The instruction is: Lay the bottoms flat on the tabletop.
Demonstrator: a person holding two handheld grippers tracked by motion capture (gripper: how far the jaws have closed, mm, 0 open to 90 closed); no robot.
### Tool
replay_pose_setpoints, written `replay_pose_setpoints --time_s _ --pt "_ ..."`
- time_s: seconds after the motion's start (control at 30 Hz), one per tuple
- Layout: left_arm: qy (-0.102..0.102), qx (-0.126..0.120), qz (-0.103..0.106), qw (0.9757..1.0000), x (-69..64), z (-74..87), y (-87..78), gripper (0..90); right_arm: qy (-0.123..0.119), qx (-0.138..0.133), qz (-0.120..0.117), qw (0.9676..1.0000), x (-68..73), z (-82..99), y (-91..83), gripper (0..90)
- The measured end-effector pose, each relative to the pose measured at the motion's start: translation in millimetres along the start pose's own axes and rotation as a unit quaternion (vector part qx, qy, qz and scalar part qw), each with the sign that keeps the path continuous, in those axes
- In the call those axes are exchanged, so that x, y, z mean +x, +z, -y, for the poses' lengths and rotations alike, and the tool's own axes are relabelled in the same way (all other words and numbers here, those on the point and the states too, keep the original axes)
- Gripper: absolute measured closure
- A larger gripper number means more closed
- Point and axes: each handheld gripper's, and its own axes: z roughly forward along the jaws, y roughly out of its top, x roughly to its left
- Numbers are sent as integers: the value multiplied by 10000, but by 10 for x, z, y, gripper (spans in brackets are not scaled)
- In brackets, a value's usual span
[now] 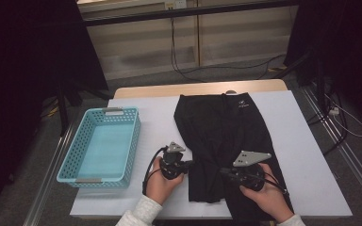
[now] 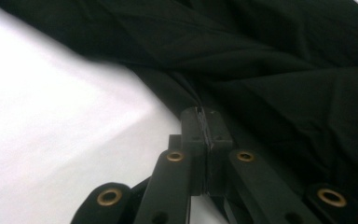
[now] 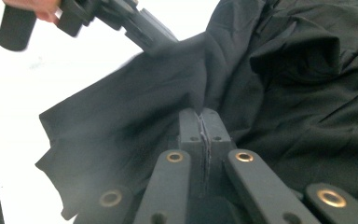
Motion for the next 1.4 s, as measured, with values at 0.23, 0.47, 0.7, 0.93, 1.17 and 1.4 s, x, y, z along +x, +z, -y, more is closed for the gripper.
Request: replay_pose_setpoints --time_s 0.23,0.47,0.7,0.93,1.17,1.4 --pt "-202 -67 -85 9997 86 26 -282 895 -43 29 -61 10000 21 -27 55 882" --pt "-504 -48 -205 9985 176 126 -434 894 -232 194 -230 9993 92 -62 170 900" --pt "-678 19 -271 9973 251 194 -500 890 -216 195 -253 9993 88 -71 174 900" --pt "-663 -15 -198 9976 262 187 -447 818 -250 36 -325 9992 117 -104 145 900" --pt "-573 -231 -46 9981 230 145 -375 580 -270 -42 -477 9985 187 -132 170 897" --pt "-545 -167 154 9983 156 130 -258 548 -406 -90 -606 9973 306 -148 239 867"
